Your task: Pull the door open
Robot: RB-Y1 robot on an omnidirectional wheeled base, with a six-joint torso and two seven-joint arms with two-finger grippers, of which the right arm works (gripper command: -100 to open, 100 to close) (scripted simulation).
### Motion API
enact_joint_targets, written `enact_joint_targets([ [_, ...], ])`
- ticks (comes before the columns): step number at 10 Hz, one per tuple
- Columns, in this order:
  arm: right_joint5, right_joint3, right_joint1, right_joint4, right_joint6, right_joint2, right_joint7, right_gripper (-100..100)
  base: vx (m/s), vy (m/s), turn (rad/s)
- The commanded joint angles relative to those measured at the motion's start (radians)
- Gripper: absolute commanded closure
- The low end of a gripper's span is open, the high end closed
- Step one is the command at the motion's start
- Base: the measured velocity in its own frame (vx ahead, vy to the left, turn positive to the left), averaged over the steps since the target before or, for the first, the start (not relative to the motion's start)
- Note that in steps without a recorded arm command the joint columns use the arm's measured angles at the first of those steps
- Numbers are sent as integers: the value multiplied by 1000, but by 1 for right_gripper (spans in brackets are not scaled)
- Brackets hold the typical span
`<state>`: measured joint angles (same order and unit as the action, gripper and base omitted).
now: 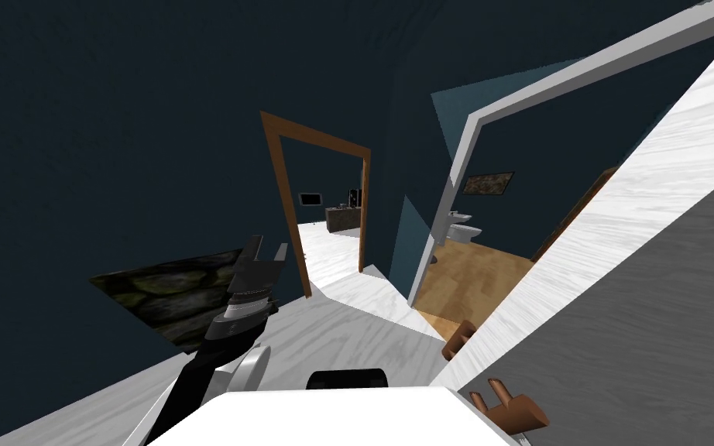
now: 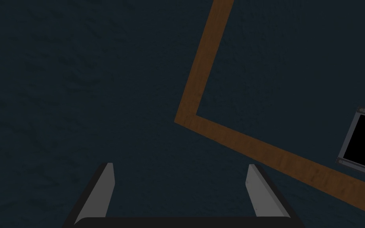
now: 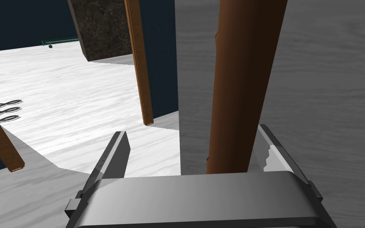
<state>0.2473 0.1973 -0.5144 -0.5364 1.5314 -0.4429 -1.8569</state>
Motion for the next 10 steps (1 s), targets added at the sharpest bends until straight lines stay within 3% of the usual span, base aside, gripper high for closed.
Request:
enact_joint_targets([
  [1,-24,26,22,29,15,21,-9,100,43,-7,0],
  [6,-37,35,39,64,35,22,-17,100,6,0,-10],
  [8,-37,35,39,6,33,22,-17,100,-9,-7,-12],
  [10,-37,35,39,49,35,22,-17,100,0,5,17],
])
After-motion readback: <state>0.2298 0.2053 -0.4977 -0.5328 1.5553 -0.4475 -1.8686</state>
